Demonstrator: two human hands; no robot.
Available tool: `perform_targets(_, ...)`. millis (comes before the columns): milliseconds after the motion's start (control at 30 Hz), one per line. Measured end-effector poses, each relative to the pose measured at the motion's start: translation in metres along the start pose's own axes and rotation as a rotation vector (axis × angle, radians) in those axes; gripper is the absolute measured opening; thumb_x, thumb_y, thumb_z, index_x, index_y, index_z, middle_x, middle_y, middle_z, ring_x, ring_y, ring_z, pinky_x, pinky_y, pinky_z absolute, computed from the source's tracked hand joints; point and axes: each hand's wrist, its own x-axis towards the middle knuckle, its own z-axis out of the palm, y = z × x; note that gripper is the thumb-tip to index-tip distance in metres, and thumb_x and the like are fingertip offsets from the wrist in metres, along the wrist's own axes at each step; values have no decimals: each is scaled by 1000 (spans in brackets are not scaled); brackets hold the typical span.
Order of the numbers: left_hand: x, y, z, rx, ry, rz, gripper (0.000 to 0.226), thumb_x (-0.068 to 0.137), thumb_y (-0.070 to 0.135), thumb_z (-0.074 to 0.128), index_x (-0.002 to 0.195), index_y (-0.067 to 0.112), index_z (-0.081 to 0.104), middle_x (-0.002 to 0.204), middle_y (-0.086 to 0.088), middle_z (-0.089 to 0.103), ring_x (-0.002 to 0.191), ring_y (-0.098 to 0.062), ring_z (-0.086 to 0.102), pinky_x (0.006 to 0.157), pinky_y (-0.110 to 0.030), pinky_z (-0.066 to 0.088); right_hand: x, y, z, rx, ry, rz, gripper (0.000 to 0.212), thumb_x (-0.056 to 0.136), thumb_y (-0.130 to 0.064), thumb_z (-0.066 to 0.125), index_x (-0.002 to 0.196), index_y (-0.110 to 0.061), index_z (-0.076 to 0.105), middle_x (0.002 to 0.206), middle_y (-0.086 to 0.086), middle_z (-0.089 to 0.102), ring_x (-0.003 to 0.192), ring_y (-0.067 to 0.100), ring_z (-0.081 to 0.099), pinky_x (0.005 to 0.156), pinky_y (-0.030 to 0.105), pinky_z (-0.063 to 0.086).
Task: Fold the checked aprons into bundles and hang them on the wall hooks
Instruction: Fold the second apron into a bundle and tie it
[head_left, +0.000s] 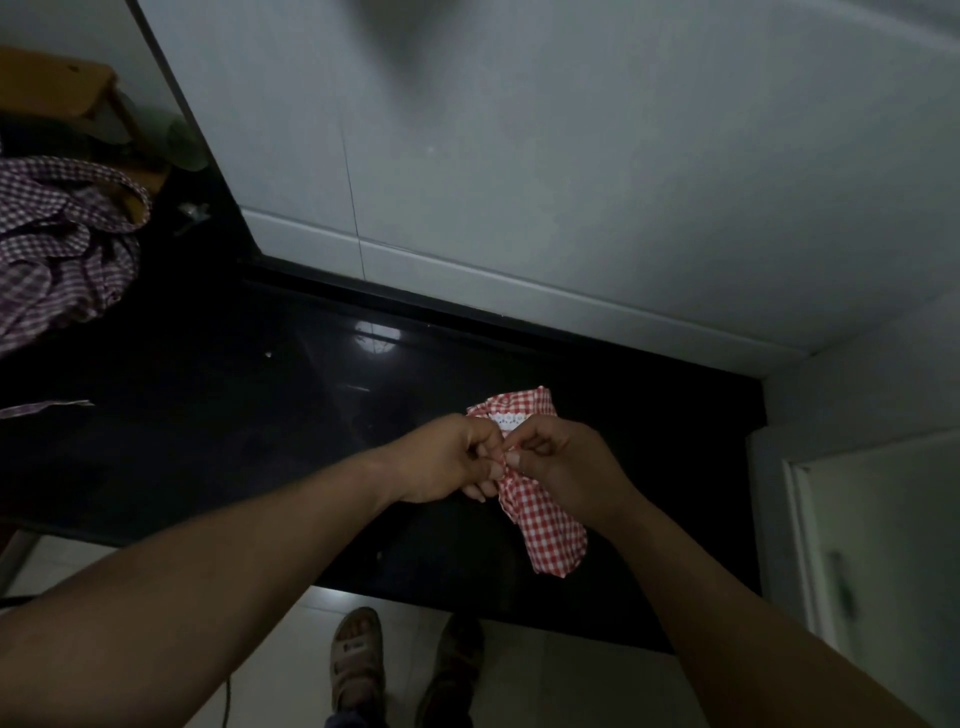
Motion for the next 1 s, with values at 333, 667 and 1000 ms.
perform_targets(333,1,-24,0,108,67,39,16,101,6,63,89,17,65,88,-6,72,83,-13,72,80,-35,64,-13,20,7,-166,130,111,11,91,-20,73,84,-26,66,93,-10,62,88,-4,58,71,12,40)
perform_targets(667,-10,-26,12,363,252,205,17,95,22,70,106,27,57,100,14,60,89,-3,60,76,-24,51,-11,17,-1,-83,152,166,10,89,-23,75,86,-28,67,96,-9,69,88,-2,64,76,18,45)
perform_targets(1000,-2,-26,32,420,390,289,10,94,26,69,98,30,60,99,12,58,89,-5,58,75,-34,53,-31,28,30,-178,274,106,11,88,-21,76,91,-25,66,94,-14,59,87,-4,59,75,11,44)
